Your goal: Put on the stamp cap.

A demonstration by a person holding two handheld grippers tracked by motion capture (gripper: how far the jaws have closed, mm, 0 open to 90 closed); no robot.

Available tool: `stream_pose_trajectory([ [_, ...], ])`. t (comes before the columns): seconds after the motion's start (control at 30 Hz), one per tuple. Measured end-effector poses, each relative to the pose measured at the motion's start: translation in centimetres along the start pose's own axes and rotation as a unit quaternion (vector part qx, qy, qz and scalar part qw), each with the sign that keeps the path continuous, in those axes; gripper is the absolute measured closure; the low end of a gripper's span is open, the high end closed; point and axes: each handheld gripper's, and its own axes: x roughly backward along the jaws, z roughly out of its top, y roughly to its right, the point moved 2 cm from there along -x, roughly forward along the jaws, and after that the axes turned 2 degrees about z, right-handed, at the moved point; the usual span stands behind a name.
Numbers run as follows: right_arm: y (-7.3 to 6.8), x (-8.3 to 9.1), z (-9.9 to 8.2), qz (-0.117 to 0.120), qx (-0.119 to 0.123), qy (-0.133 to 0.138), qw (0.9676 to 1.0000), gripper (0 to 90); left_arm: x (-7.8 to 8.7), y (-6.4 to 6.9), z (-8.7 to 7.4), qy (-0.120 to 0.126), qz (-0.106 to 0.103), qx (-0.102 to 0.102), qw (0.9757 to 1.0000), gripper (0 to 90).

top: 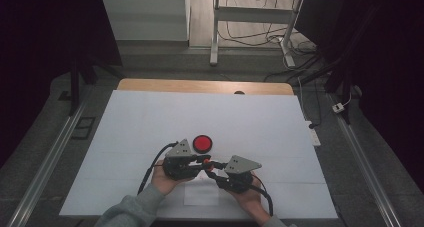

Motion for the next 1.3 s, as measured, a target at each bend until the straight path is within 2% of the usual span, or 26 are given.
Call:
stream_pose_trajectory([
  [0.57, -0.07, 0.02, 0.01, -0.003, 0.001, -0.005, 1.0000, 64.3, -0.03, -0.10, -0.11, 0.001, -0.005, 0.003, 1.0000, 72.0],
  [0.83, -0.29, 0.02, 0.09, -0.012, 0.014, -0.014, 0.9997, 64.5, -0.10, -0.10, -0.32, 0.001, -0.006, 0.006, 1.0000, 72.2],
  [1.03, -0.30, 0.16, 0.21, -0.015, 0.018, -0.008, 0.9997, 64.5, -0.02, -0.11, -0.29, 0.009, -0.010, 0.009, 0.9999, 72.3],
  [1.2, -0.44, 0.20, 0.27, -0.017, 0.024, -0.013, 0.9995, 64.5, -0.17, 0.03, -0.40, 0.009, -0.007, 0.005, 0.9999, 72.5],
  [1.3, -0.45, 0.13, 0.20, -0.016, 0.026, -0.018, 0.9994, 64.5, -0.35, 0.27, -0.51, 0.007, 0.002, -0.004, 1.0000, 72.5],
])
